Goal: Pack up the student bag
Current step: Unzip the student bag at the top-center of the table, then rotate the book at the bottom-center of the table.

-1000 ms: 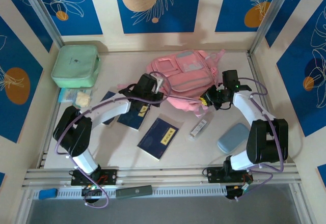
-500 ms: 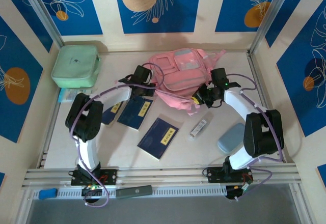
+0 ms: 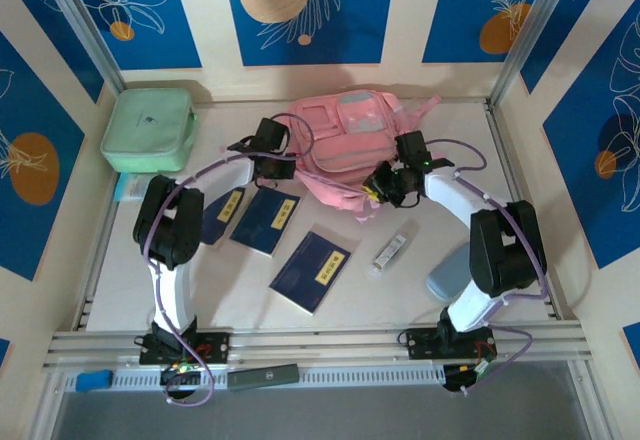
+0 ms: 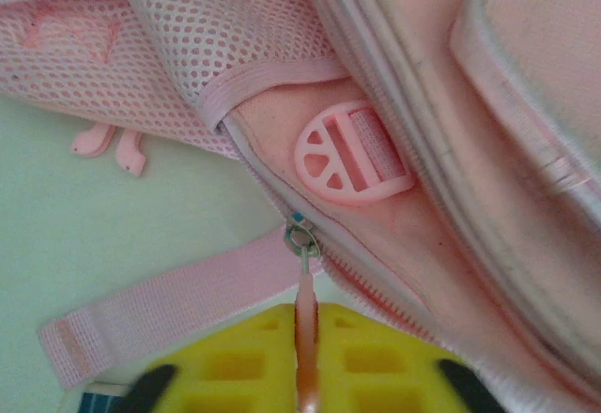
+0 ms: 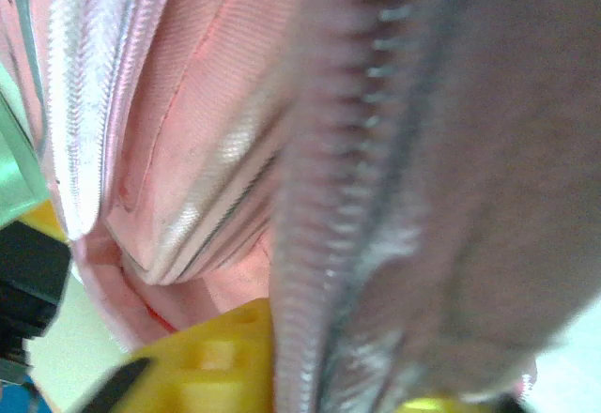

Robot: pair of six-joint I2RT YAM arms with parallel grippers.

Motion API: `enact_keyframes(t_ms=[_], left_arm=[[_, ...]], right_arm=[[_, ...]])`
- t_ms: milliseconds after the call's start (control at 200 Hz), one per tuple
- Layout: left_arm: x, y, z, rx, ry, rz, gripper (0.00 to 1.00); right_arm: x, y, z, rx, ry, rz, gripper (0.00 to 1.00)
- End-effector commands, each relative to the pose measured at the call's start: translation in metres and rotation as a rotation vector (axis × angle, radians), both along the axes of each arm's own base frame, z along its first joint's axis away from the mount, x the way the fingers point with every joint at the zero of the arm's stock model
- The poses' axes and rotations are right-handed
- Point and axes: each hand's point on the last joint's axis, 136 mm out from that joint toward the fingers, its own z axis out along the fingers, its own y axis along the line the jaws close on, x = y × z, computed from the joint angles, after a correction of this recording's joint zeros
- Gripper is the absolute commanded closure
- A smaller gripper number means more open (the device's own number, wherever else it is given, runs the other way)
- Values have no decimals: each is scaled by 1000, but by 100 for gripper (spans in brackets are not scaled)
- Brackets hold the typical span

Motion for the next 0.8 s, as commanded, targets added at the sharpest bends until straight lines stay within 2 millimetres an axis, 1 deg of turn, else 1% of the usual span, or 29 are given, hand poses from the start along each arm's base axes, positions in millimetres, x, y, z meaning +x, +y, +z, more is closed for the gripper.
enact_keyframes(t_ms=[0,50,60,135,155,180,215,265,280,300,320,330,335,425,490,585,645,700,720,795], left_arm=[[-4,6,12,13,16,-9,62],[-14,2,19,-31,22,-33,58],[-17,1,18,-38,29,-39,57],[-39,-4,29,-115,44,-62,52],[-45,-6,33,-140,44,-70,51],[-55,-6,32,-162,60,-74,50],[-67,-5,39,-198,59,-73,49],[-85,-2,41,-235,76,-54,48],[-92,-2,38,-245,91,-52,48],[-100,-2,41,-262,93,-55,48],[-109,-1,39,-270,106,-56,48],[-112,-1,42,-278,103,-55,48],[-115,0,40,-276,110,-56,48],[-155,8,39,-258,135,-71,46],[-183,18,29,-219,166,-58,45],[-221,22,14,-211,230,-65,44],[-240,28,4,-182,263,-57,43],[-255,26,-2,-179,287,-75,42],[-260,26,-4,-177,296,-81,41],[-272,27,-14,-158,325,-85,40]], right_arm=[[24,18,36,69,-119,54,53],[19,17,38,52,-119,74,44],[18,17,39,49,-120,77,42],[5,14,44,24,-133,112,30],[0,13,45,14,-131,119,28],[-7,11,44,1,-124,124,25],[-18,8,41,-9,-108,133,23],[-32,8,41,1,-105,161,21],[-37,7,39,1,-97,170,21],[-44,7,37,-3,-83,182,20],[-51,7,35,-13,-68,195,20],[-55,8,34,-18,-63,204,20],[-57,7,33,-22,-57,207,20],[-92,9,26,-90,-16,282,18],[-117,16,21,-118,-3,330,17],[-150,27,7,-124,49,367,16],[-165,32,-3,-141,72,377,16],[-178,42,-12,-135,76,405,16],[-181,49,-14,-126,69,418,16],[-191,63,-23,-119,79,447,16]])
